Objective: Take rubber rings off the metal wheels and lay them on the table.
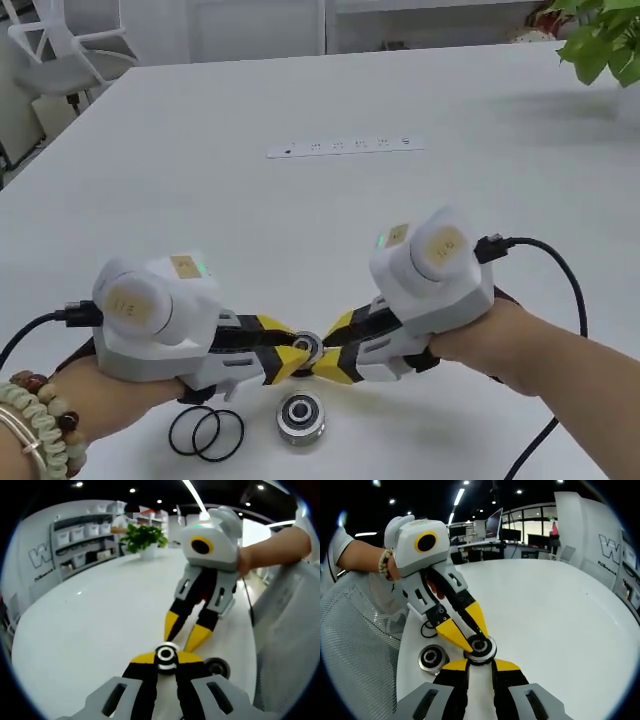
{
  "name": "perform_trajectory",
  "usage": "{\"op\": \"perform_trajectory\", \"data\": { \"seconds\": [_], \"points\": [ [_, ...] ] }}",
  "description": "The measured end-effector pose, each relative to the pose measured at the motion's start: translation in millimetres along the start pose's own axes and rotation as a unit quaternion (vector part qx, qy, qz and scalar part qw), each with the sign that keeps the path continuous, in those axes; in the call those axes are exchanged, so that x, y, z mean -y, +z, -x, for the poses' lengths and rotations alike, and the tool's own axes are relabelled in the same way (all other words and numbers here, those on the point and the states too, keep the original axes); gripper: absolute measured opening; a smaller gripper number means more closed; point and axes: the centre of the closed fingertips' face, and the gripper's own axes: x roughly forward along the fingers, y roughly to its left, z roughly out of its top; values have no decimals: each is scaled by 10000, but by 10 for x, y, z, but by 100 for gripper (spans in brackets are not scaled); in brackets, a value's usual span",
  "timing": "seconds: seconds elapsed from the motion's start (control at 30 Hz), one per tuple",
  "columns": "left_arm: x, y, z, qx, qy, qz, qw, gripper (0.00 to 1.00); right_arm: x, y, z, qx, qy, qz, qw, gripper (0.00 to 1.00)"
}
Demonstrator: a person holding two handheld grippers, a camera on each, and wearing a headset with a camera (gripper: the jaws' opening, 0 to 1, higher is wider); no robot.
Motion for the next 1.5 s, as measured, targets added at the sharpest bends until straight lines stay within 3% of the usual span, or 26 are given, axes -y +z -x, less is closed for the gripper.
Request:
{"op": "perform_trajectory", "data": {
  "seconds": [0.43,0.7,0.8,0.83,0.93,1.07,1.17,1.5],
  "points": [
    [-10,-3,5,-3,39,13,10000,14,22,-16,17,-146,-86,221,9996,3],
    [-10,-9,6,-4,7,-5,10000,14,18,-17,19,-135,-116,97,9998,5],
    [-10,-8,6,9,1,-7,10000,14,-24,-24,10,-156,-22,109,9998,11],
    [-9,-7,5,17,-1,-2,10000,14,7,-26,9,-176,-105,238,9995,10],
    [-18,-17,11,55,8,-79,10000,14,-2,-14,1,-123,-83,198,9997,9],
    [-27,-17,15,133,-2,35,9999,14,30,-37,-6,-133,-113,123,9998,13],
    [-11,-11,17,116,42,9,9999,14,7,14,-1,10,-37,13,10000,11],
    [-3,-4,18,132,-10,31,9999,13,6,1,-17,22,13,-48,10000,12]
  ]
}}
